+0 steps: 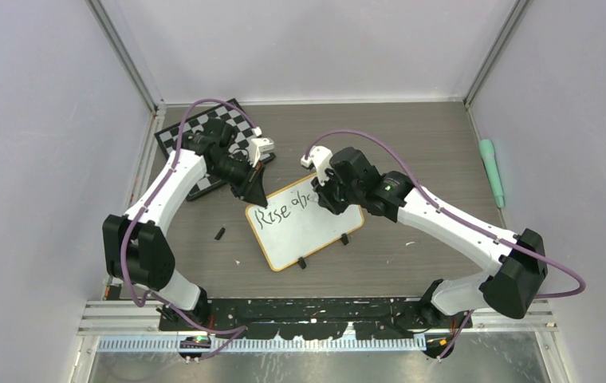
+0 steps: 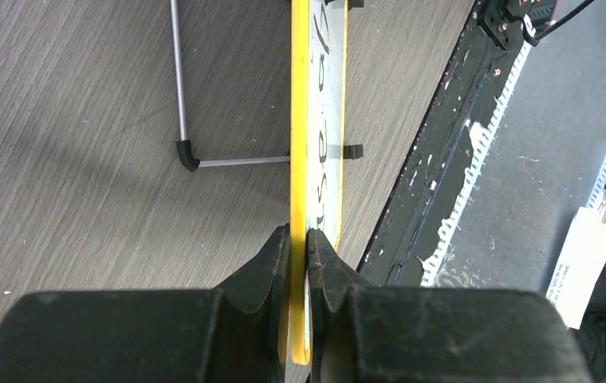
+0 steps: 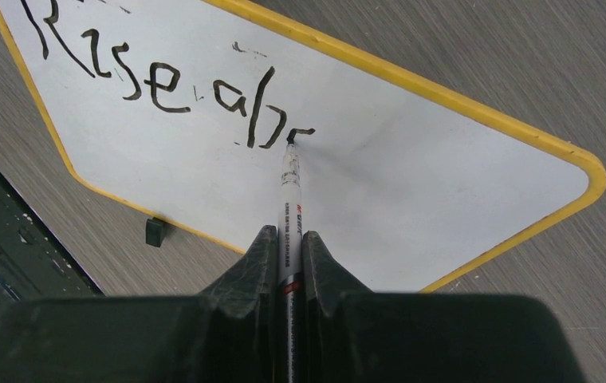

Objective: Write a sentence on the whiteboard

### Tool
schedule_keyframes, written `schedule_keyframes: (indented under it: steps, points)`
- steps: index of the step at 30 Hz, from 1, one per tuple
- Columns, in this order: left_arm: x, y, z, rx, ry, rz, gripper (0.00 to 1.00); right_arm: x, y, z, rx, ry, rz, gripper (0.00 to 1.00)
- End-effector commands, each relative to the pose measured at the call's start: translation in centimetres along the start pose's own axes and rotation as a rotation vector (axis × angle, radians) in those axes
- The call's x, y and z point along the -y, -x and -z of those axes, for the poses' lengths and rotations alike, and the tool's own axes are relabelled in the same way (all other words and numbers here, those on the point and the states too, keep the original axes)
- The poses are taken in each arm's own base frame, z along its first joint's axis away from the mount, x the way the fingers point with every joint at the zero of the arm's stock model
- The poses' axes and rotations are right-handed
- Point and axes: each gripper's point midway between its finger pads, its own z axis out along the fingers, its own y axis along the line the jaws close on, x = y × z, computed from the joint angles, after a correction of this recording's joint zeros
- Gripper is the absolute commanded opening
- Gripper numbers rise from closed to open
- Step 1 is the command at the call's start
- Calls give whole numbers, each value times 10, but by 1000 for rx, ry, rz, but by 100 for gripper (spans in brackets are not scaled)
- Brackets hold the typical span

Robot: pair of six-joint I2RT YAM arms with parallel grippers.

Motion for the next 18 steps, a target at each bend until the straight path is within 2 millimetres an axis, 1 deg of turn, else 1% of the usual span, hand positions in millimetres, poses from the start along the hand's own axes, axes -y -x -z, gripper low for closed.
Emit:
schedule_keyframes:
  steps: [1,5,8,12,18]
  points:
    - [3,7,5,15,11,-56,1,1,-3,-2,1,-10,15,0]
    - [4,7,6,17,13,-58,1,2,-5,1,-2,-17,25,0]
    - [3,7,6,15,13,-57,0,12,-4,4,-1,-69,38,0]
    - [3,7,6,14,13,-57,0,21,2,11,13,-118,54,0]
    - [3,8,5,15,9,-53,0,22,13,14,42,-127,44,0]
